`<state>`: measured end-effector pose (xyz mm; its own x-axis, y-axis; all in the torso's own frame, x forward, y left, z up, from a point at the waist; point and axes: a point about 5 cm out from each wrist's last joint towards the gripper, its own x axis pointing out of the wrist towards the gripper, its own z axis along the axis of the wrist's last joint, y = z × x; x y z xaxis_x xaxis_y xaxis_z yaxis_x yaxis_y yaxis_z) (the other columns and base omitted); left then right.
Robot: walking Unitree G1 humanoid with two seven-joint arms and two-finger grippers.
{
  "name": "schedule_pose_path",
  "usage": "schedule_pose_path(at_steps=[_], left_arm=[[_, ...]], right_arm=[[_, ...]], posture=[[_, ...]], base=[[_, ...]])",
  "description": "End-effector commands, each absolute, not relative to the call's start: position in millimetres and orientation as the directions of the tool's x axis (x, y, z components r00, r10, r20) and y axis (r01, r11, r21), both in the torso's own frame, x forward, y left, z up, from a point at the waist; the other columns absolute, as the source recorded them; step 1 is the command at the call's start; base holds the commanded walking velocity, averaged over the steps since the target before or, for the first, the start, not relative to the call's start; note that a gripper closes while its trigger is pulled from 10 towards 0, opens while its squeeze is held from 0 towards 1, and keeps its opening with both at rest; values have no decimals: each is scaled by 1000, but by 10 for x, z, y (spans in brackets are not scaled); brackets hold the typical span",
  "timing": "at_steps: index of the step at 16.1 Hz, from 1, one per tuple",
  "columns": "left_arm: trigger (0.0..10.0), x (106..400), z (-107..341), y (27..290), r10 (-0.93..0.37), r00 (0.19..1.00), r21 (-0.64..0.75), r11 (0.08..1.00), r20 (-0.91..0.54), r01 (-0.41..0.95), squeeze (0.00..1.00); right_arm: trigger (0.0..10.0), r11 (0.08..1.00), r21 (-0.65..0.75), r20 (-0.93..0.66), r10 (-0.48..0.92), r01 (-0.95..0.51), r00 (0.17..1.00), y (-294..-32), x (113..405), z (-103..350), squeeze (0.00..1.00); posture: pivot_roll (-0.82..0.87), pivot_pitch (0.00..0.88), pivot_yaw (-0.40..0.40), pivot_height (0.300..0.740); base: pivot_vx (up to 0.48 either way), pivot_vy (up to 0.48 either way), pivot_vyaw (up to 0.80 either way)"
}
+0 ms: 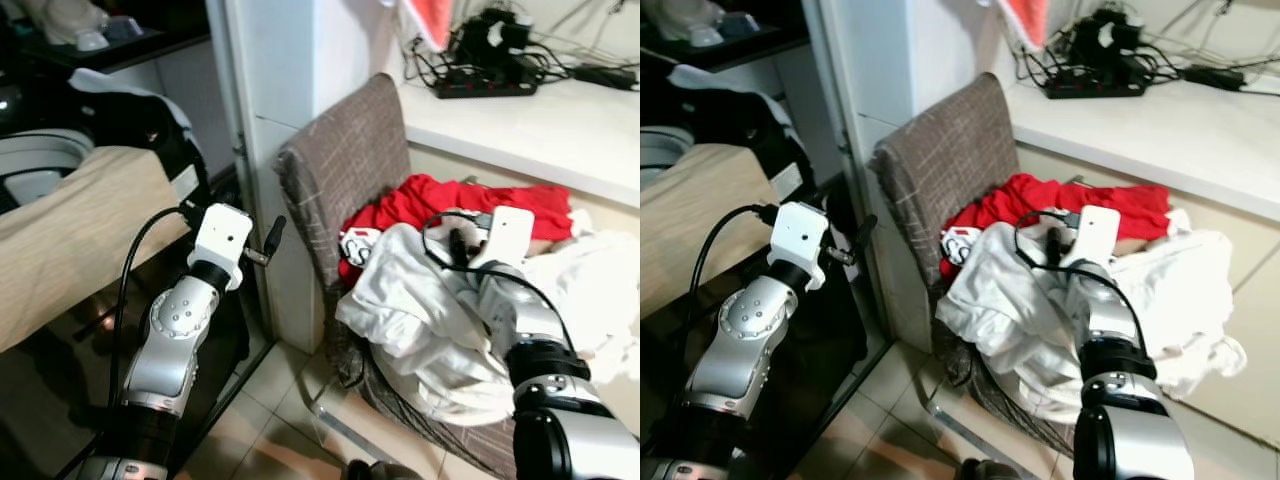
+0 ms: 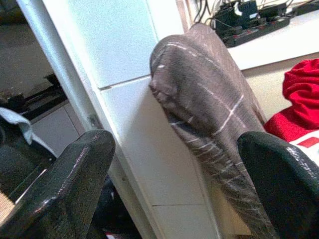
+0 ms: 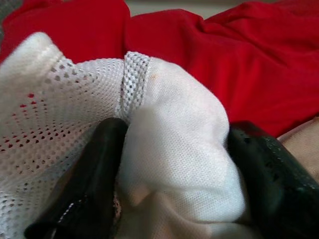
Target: Clothes washing
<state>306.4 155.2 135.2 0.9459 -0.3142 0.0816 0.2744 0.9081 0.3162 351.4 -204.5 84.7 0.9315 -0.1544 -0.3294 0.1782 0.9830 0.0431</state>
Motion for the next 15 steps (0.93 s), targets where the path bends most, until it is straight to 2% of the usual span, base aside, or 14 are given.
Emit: schedule_pose_path(at_steps=[1,8,9,10,12,13,15], left_arm=[[10000,3062,1392,1556,-308,946,328,908,97,262,0],[10000,3032,1359,1515,-313,946,316,909,90,270,0],[10000,3005,1350,1483,-347,934,309,900,83,307,0],[10000,2919,1349,1409,-443,893,273,872,84,407,0],[10000,2746,1321,1358,-580,814,295,783,33,547,0],[10000,2707,1332,1378,-603,798,303,764,23,569,0],[10000,2737,1389,1477,-578,815,319,779,31,540,0]], right_arm=[[0,993,57,-326,-79,103,942,-1877,3536,835,0],[0,999,35,-292,-13,25,956,-1738,3531,827,0],[0,1000,17,-280,-7,12,960,-1723,3537,847,0],[0,1000,18,-276,0,5,961,-1709,3538,854,0],[0,1000,20,-275,4,1,961,-1707,3539,854,0],[0,1000,21,-274,6,0,962,-1709,3539,856,0],[0,1000,14,-265,17,-14,964,-1708,3541,866,0]], posture=[[-41,1,3,732],[-31,2,-9,732],[-31,3,-10,732],[-32,4,-10,732],[-30,7,-12,732],[-28,9,-13,732],[-28,9,-13,732]], base=[[0,0,0],[0,0,0],[0,0,0],[0,0,0],[0,0,0],[0,0,0],[0,0,0]])
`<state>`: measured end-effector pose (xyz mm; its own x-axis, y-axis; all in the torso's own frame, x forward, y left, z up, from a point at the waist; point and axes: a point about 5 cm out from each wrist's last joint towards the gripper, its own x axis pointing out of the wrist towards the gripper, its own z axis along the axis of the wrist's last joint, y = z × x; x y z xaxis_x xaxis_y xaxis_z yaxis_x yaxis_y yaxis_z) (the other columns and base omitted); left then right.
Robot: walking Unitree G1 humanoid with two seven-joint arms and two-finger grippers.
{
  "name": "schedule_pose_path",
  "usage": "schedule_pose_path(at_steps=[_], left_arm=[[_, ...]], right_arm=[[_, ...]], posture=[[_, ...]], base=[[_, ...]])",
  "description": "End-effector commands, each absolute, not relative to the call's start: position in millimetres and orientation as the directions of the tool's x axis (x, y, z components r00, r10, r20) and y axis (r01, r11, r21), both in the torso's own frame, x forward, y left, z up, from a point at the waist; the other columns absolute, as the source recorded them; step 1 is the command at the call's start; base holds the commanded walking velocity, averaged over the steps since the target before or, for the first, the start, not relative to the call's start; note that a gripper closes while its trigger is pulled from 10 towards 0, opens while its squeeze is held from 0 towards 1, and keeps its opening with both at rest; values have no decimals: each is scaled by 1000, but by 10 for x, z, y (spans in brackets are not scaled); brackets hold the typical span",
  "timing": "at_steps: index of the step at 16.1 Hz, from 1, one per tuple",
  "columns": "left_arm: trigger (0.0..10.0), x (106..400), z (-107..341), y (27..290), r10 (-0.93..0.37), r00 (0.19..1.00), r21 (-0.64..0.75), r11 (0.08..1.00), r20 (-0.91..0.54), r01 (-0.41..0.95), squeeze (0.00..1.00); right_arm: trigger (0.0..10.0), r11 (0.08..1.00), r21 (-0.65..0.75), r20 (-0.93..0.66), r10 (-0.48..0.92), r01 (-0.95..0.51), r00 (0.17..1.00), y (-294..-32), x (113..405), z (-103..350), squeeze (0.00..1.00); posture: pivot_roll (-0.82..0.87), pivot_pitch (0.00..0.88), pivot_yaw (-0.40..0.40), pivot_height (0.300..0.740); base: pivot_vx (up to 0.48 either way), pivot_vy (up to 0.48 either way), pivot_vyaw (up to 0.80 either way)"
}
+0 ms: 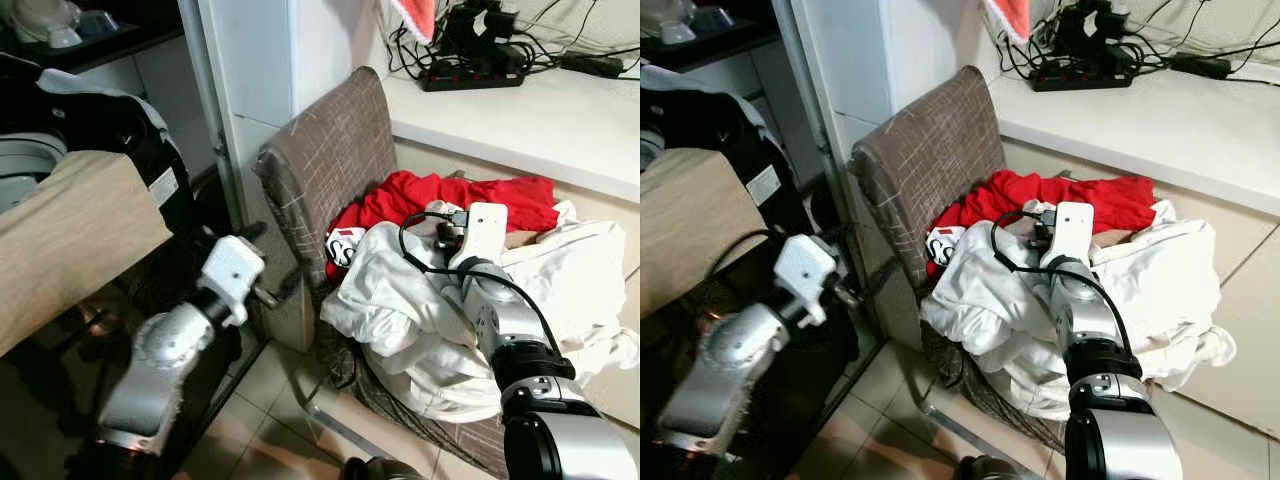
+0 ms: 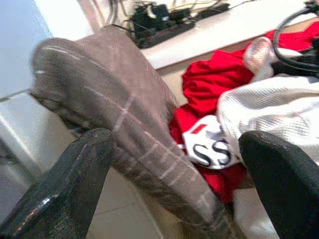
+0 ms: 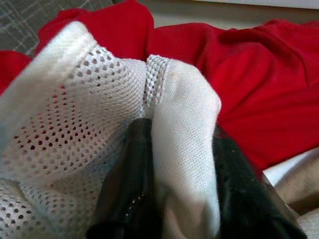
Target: Clothes washing
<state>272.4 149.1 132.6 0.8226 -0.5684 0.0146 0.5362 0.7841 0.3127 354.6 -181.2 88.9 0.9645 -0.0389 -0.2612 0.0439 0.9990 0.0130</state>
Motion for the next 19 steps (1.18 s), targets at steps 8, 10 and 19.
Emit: schedule_pose_path(at_steps=[8,10,19], left_arm=[[10000,2752,1399,1440,-576,817,319,780,29,538,0],[10000,2749,1385,1427,-579,815,319,777,22,543,0],[10000,2736,1371,1406,-585,811,323,770,13,551,0]], right_arm=[[0,989,-6,43,149,-149,988,-1521,3802,1884,0],[0,989,-22,45,149,-148,988,-1546,3793,1919,0],[10000,999,-19,-297,39,-47,954,-1713,3389,1210,1000]], posture=[[-27,0,-18,732],[-27,0,-21,732],[-37,0,-18,732]], base=[[0,0,0],[0,0,0],[0,0,0]])
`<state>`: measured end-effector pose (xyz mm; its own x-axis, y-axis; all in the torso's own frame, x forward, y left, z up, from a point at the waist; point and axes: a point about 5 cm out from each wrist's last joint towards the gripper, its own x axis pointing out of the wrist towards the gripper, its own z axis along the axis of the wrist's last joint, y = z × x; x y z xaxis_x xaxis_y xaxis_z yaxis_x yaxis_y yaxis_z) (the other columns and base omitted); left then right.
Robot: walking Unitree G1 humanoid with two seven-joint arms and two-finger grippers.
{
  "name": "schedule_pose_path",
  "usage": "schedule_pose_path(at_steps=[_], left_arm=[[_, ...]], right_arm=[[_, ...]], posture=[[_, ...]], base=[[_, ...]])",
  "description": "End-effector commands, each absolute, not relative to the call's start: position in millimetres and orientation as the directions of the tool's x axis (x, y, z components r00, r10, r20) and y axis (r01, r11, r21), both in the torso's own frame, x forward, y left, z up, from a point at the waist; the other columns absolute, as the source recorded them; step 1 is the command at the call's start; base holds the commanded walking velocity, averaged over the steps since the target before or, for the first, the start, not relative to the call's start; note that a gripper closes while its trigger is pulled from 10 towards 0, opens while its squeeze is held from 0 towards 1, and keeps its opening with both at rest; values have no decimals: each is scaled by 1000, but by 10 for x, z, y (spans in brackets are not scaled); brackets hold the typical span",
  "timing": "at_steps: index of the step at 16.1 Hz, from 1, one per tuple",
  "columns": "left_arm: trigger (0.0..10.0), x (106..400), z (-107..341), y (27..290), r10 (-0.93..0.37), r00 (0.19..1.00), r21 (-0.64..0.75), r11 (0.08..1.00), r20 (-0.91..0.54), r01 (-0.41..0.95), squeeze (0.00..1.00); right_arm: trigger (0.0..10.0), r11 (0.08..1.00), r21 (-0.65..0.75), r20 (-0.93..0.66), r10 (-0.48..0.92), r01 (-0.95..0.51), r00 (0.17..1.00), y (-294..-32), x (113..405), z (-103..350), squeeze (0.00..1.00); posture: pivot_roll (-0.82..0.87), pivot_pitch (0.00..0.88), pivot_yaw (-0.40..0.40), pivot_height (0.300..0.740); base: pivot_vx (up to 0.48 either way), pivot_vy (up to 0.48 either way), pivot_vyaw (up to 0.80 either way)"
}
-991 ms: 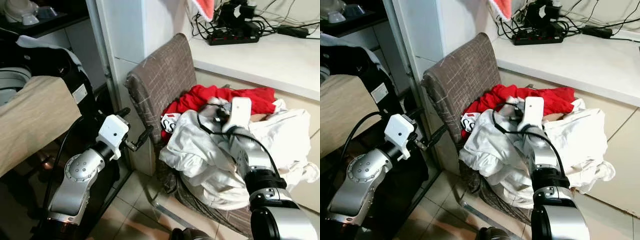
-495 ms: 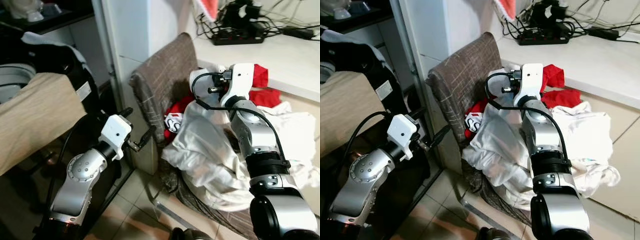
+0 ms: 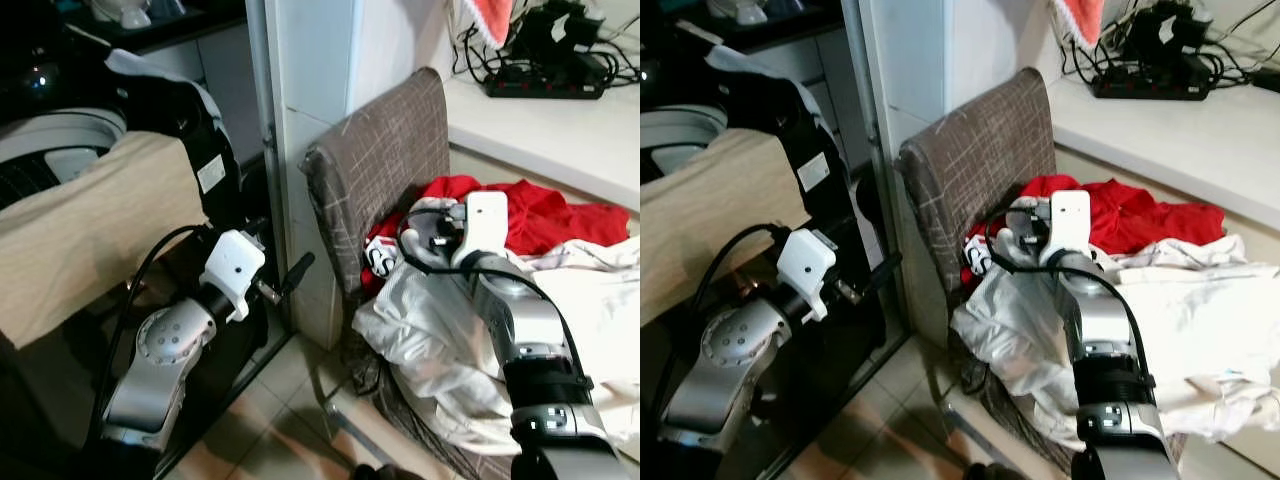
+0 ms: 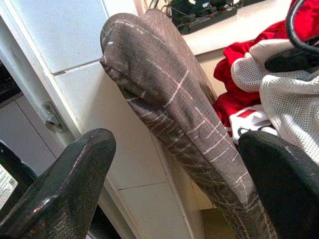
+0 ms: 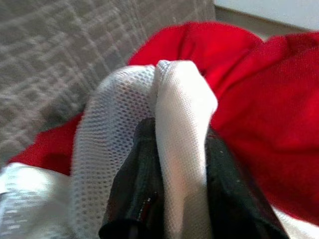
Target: Clothes washing
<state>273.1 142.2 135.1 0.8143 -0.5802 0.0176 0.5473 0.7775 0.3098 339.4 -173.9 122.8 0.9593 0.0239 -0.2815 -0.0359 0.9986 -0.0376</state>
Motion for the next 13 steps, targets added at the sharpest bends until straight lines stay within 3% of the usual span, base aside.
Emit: schedule_pose_path(at_steps=[1,5,9,12,13], left_arm=[[10000,2742,1374,1406,-586,810,324,769,12,552,0],[10000,2755,1374,1393,-590,808,325,766,11,555,0],[10000,2750,1368,1377,-591,807,325,765,11,556,0],[10000,2751,1374,1376,-589,808,328,766,12,553,0],[10000,2745,1374,1376,-589,808,328,765,11,554,0]], right_arm=[[10000,996,-50,-246,59,-73,968,-1683,3393,1354,1000],[10000,977,-168,31,139,-132,990,-1553,3421,2007,1000],[10000,980,-132,39,155,-149,987,-1543,3411,2058,1000],[10000,984,-116,-54,132,-138,990,-1553,3394,1900,1000],[10000,988,-102,-105,108,-119,989,-1589,3379,1808,0]], posture=[[-40,1,-16,732],[-46,1,-12,732],[-45,0,-17,732],[-42,0,-20,732],[-42,0,-20,732]], base=[[0,0,0],[0,0,0],[0,0,0],[0,0,0],[0,0,0]])
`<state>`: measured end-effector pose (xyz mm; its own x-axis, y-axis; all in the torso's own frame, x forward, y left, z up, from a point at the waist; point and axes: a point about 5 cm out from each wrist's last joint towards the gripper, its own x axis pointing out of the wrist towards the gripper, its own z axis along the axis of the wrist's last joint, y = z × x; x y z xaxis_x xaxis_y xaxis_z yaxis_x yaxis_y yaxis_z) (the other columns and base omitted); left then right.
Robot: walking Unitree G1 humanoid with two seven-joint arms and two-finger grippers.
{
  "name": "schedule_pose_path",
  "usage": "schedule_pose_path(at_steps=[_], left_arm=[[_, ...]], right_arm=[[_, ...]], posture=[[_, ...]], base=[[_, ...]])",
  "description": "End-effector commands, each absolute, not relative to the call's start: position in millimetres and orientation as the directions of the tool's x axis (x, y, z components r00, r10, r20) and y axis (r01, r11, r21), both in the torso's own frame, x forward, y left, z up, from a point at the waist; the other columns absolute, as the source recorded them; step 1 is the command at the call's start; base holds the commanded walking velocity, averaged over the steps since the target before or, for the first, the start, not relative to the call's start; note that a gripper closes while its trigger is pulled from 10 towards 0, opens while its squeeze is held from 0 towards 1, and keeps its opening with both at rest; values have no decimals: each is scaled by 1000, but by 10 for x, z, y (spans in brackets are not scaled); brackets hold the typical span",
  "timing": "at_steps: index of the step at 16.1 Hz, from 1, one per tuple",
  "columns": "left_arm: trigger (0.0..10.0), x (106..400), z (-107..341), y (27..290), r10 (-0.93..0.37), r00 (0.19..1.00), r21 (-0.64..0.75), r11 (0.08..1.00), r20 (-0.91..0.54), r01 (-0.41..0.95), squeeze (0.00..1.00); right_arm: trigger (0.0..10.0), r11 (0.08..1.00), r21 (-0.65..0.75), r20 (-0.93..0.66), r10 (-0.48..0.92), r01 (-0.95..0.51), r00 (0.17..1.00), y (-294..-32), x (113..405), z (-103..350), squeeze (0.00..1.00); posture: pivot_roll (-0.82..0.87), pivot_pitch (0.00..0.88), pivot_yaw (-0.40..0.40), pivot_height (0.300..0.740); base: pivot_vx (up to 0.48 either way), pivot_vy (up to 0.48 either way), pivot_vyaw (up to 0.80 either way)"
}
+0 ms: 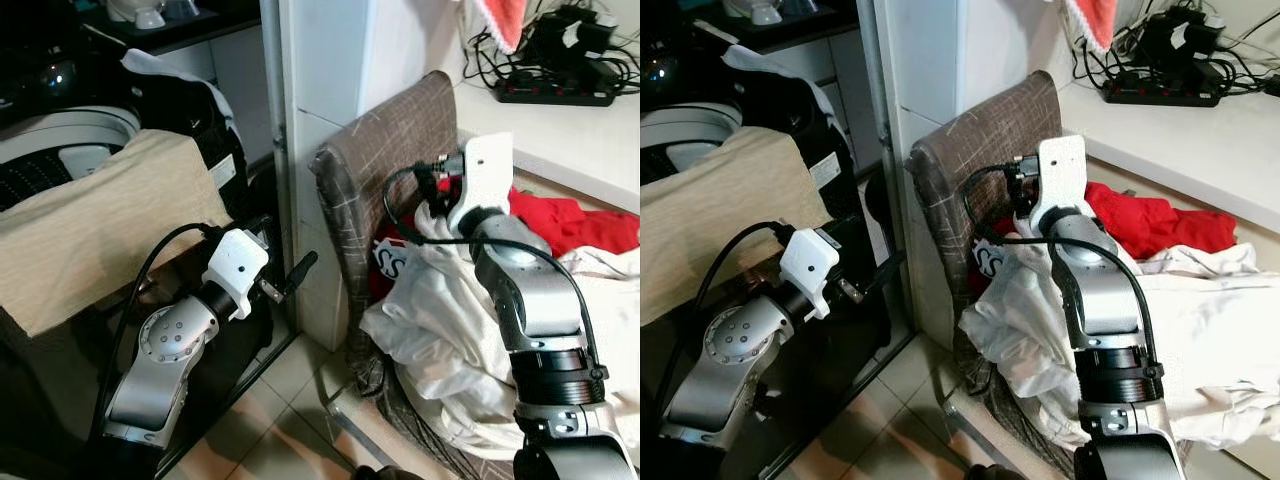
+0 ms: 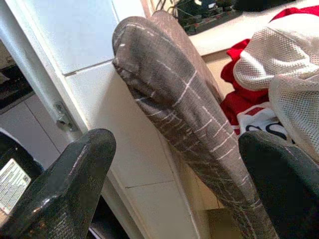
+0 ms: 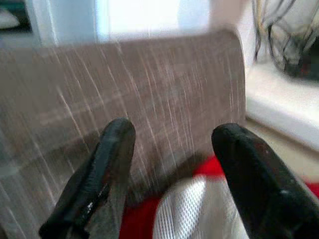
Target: Clothes washing
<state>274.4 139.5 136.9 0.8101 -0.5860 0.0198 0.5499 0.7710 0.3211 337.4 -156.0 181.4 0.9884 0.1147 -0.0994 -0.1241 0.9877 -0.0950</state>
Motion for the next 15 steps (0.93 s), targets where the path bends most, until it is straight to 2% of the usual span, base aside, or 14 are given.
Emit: schedule_pose_path(at_steps=[1,6,9,10,12,14,15], left_arm=[[10000,2740,1373,1384,-589,808,331,764,9,554,0],[10000,2738,1384,1389,-592,806,333,762,9,556,0],[10000,2749,1392,1386,-592,806,335,762,10,555,0],[10000,2750,1389,1395,-589,808,336,763,8,553,0],[10000,2750,1381,1392,-589,808,335,763,5,553,0],[10000,2750,1374,1375,-592,806,334,760,3,557,0],[10000,2745,1365,1357,-597,802,332,757,1,563,0]], right_arm=[[10000,995,-47,-196,81,-92,977,-1622,3329,1628,0],[10000,999,38,-342,10,3,940,-1630,3224,1363,0],[10000,991,75,-415,-71,112,907,-1734,3196,1263,0],[10000,997,-49,-240,-62,51,969,-1707,3206,1511,0],[10000,991,-130,-90,9,-21,996,-1615,3203,1721,0],[10000,984,-178,-21,15,-19,1000,-1634,3201,1825,0],[10000,980,-196,-42,-18,9,999,-1736,3114,1815,0]], posture=[[-40,2,-20,732],[-40,6,-18,732],[-43,4,-19,732],[-43,4,-19,732],[-50,6,-19,732],[-50,6,-19,732],[-58,2,-20,732]], base=[[0,0,0],[0,0,0],[0,0,0],[0,0,0],[0,0,0],[0,0,0],[0,0,0]])
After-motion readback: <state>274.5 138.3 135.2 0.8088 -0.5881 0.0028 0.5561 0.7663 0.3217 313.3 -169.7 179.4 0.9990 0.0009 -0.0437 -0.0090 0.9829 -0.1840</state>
